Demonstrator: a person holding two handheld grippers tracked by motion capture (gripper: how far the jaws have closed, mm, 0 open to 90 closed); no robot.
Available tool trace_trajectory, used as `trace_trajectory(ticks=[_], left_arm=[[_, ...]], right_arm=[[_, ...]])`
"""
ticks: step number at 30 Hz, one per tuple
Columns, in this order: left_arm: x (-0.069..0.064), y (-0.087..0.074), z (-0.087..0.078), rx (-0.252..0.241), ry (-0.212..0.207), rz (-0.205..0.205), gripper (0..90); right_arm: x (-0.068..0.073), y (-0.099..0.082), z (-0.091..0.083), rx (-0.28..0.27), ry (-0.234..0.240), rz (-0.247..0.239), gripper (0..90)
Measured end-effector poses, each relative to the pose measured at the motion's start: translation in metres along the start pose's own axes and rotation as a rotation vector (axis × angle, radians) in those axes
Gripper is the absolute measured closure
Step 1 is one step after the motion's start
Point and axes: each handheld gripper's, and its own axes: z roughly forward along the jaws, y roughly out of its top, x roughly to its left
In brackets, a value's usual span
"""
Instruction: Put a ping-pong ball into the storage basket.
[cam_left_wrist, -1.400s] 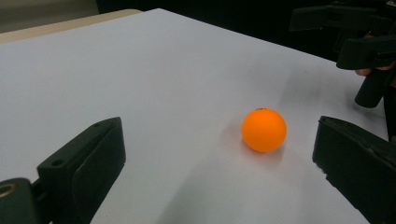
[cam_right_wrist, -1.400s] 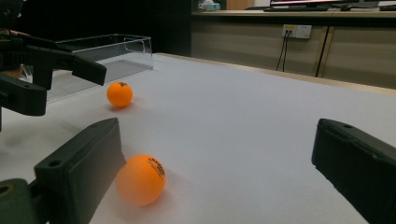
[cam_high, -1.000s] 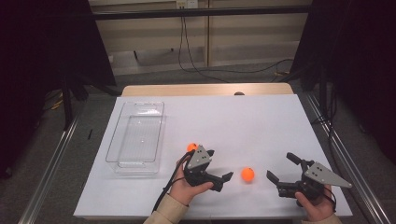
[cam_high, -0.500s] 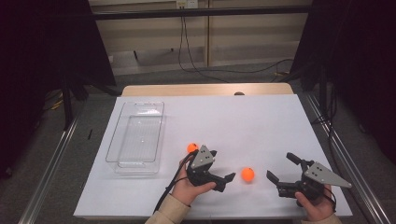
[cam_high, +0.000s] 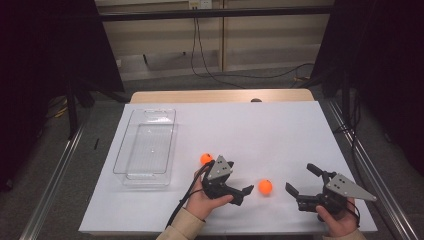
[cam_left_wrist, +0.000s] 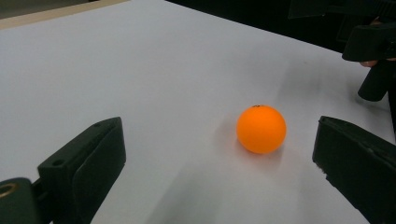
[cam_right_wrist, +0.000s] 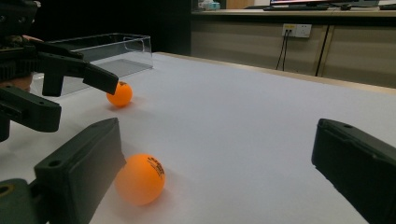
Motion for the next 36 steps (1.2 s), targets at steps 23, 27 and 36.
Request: trace_trajectory(ticks=[23, 27, 36], left_arm=[[-0.002, 0.002, 0.006, 0.018, -0.007, 0.0, 2.8], [-0.003, 0.002, 0.008, 0.023, -0.011, 0.0, 2.8], [-0.003, 0.003, 0.011, 0.032, -0.015, 0.002, 2.8]], right_arm=[[0.0, 0.0, 0.0, 0.002, 0.0, -0.001, 2.0], [0.0, 0.0, 0.0, 0.002, 0.0, -0.001, 2.1], [0.0, 0.0, 0.0, 0.002, 0.0, -0.001, 2.0]])
